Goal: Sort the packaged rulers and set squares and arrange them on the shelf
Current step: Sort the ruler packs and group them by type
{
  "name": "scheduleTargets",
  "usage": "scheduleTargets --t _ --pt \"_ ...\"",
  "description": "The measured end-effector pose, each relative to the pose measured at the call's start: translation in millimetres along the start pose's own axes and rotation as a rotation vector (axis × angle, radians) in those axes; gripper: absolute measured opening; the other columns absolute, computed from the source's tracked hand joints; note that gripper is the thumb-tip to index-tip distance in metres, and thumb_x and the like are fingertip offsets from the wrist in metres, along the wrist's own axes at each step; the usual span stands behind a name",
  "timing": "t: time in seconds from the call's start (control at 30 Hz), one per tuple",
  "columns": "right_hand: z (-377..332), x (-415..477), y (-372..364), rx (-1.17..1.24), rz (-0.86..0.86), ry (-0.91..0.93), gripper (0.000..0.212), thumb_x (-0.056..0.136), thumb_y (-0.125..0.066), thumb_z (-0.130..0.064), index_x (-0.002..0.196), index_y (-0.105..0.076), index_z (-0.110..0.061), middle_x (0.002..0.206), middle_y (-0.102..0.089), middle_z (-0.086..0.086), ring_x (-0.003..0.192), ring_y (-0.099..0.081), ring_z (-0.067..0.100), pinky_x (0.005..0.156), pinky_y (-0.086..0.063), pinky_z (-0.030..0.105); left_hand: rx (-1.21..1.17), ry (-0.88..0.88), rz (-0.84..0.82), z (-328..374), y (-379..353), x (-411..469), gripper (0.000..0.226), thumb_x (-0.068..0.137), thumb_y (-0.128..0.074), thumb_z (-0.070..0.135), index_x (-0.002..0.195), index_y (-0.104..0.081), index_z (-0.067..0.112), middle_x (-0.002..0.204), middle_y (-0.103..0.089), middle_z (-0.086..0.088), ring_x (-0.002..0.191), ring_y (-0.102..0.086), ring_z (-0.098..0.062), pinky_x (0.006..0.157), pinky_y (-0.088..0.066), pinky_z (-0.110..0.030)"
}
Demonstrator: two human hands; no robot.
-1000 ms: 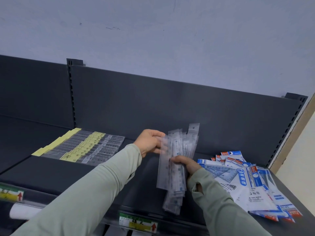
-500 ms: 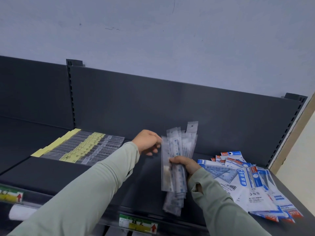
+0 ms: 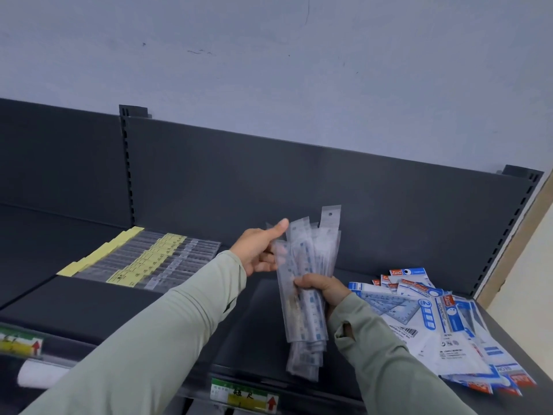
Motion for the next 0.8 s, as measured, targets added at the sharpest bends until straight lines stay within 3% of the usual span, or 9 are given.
scheduleTargets --t 0.07,0.17,0.3,0.4,0.53,0.6,0.67,0.73,0.8 --pt "-0.4 1.1 2.1 0.010 0.028 0.011 0.057 0.047 -0.075 -0.006 0.102 -0.065 0.005 0.079 -0.069 0.018 0.065 -0.067 0.029 0.065 -0.055 0.038 0.074 0.016 -0.066 -3.8 -2.5 -0.3 0.015 0.086 -0.072 0.020 0.088 -0.059 0.012 0.076 -0.067 -0.005 0.053 -0.060 -0.012 0.046 -0.050 -0.021" --pt "0.2 1.1 3.2 0.035 0.047 0.017 0.074 0.041 -0.081 -0.011 0.111 -0.064 0.004 0.090 -0.070 0.020 0.076 -0.068 0.032 0.073 -0.055 0.042 0.044 0.024 -0.035 -7.2 0.1 3.1 0.013 0.085 -0.069 0.002 0.091 -0.060 0.009 0.070 -0.069 -0.005 0.048 -0.061 -0.009 0.045 -0.050 -0.020" --pt "3.3 -1.8 -0.2 0.130 -0.051 -0.009 0.049 0.058 -0.077 -0.018 0.103 -0.067 -0.003 0.084 -0.072 0.013 0.071 -0.069 0.025 0.070 -0.055 0.038 -0.143 -0.083 -0.071 1.4 -8.0 3.0 0.013 0.087 -0.065 0.001 0.084 -0.060 0.012 0.071 -0.066 -0.002 0.054 -0.060 -0.008 0.049 -0.050 -0.019" --pt "-0.2 -4.7 -6.9 0.154 -0.122 0.012 0.043 0.063 -0.072 -0.023 0.101 -0.067 -0.004 0.086 -0.073 0.011 0.072 -0.071 0.022 0.065 -0.056 0.033 -0.097 -0.179 -0.033 0.1 -15.1 4.7 0.017 0.085 -0.068 0.003 0.078 -0.060 0.017 0.072 -0.063 0.004 0.064 -0.055 -0.009 0.055 -0.042 -0.020" --pt "-4.3 -5.3 -13.8 0.065 -0.144 0.034 0.051 0.049 -0.078 -0.012 0.097 -0.068 0.000 0.084 -0.073 0.010 0.067 -0.070 0.018 0.057 -0.054 0.027 0.001 -0.258 0.018 -4.3 -17.6 6.5 0.017 0.081 -0.073 0.008 0.087 -0.061 0.019 0.087 -0.055 -0.001 0.072 -0.053 -0.009 0.058 -0.043 -0.013" --pt "-9.4 -3.4 -10.1 0.003 -0.114 0.052 0.046 0.049 -0.073 -0.008 0.094 -0.067 0.001 0.082 -0.072 0.011 0.061 -0.067 0.019 0.056 -0.053 0.028 0.191 -0.370 0.120 1.7 -9.1 4.4 0.042 0.078 -0.077 0.013 0.112 -0.055 0.023 0.109 -0.045 -0.003 0.092 -0.049 -0.011 0.082 -0.044 -0.017" --pt "-18.6 -1.2 -8.9 -0.084 -0.099 0.076 0.042 0.051 -0.069 -0.005 0.093 -0.067 0.002 0.081 -0.071 0.013 0.060 -0.066 0.021 0.058 -0.053 0.029 0.582 -0.581 0.239 16.3 -1.4 -6.2 0.077 0.076 -0.074 0.018 0.140 -0.033 0.029 0.136 -0.027 0.000 0.124 -0.032 -0.014 0.107 -0.026 -0.026" --pt "-28.5 0.6 -13.5 -0.225 -0.108 0.082 0.044 0.047 -0.072 -0.005 0.090 -0.069 0.004 0.080 -0.071 0.018 0.063 -0.066 0.026 0.064 -0.055 0.034 1.031 -0.794 0.275 29.4 -3.1 -20.0 0.099 0.072 -0.068 0.020 0.151 -0.010 0.035 0.155 -0.002 0.004 0.142 -0.004 -0.014 0.114 -0.007 -0.036" --pt "-33.4 3.9 -18.7 -0.435 -0.106 0.053 0.047 0.047 -0.074 -0.005 0.093 -0.067 0.007 0.075 -0.070 0.021 0.061 -0.066 0.028 0.064 -0.057 0.034 1.418 -0.923 0.257 31.5 -6.0 -25.1 0.108 0.069 -0.065 0.022 0.151 0.004 0.036 0.158 0.019 0.000 0.146 0.016 -0.019 0.116 0.005 -0.045"
Point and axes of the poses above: each hand's wrist, its own x-axis towards the middle knuckle, its own y-axis out of the back of the hand, z = x × y, the point moved 6 cm from there along x, towards the middle knuckle
